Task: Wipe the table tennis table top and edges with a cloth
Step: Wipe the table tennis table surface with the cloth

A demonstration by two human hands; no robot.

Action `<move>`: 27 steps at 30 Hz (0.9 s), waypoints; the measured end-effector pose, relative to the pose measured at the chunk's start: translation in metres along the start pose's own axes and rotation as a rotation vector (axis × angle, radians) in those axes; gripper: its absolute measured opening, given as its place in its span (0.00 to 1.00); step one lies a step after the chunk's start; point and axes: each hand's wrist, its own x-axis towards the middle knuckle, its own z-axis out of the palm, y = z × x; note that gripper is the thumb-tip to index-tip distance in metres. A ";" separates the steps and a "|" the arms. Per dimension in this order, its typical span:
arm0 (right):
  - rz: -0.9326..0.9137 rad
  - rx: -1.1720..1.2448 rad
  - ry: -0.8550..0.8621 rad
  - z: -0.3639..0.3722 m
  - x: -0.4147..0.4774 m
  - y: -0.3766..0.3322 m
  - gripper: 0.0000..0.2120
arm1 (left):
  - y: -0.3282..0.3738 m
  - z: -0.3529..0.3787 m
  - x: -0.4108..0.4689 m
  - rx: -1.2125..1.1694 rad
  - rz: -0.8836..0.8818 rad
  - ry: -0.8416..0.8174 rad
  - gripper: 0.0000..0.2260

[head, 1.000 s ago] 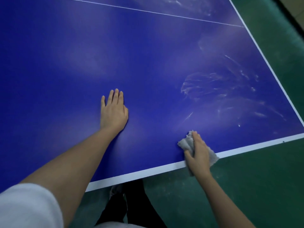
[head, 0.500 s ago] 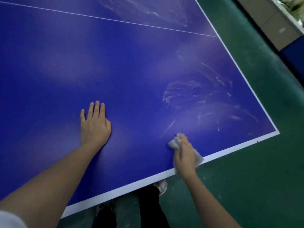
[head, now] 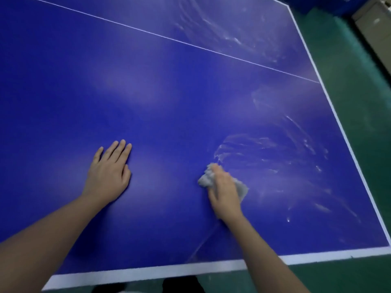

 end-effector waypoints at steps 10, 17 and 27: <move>-0.180 0.001 -0.181 0.008 0.008 -0.008 0.25 | 0.007 -0.002 0.004 0.021 -0.070 -0.047 0.28; -0.732 0.077 -0.559 -0.001 -0.028 -0.003 0.30 | 0.007 -0.001 0.004 0.040 -0.088 -0.072 0.28; 0.302 0.010 0.068 0.003 -0.079 0.011 0.27 | 0.010 0.001 -0.010 -0.091 -0.105 0.009 0.22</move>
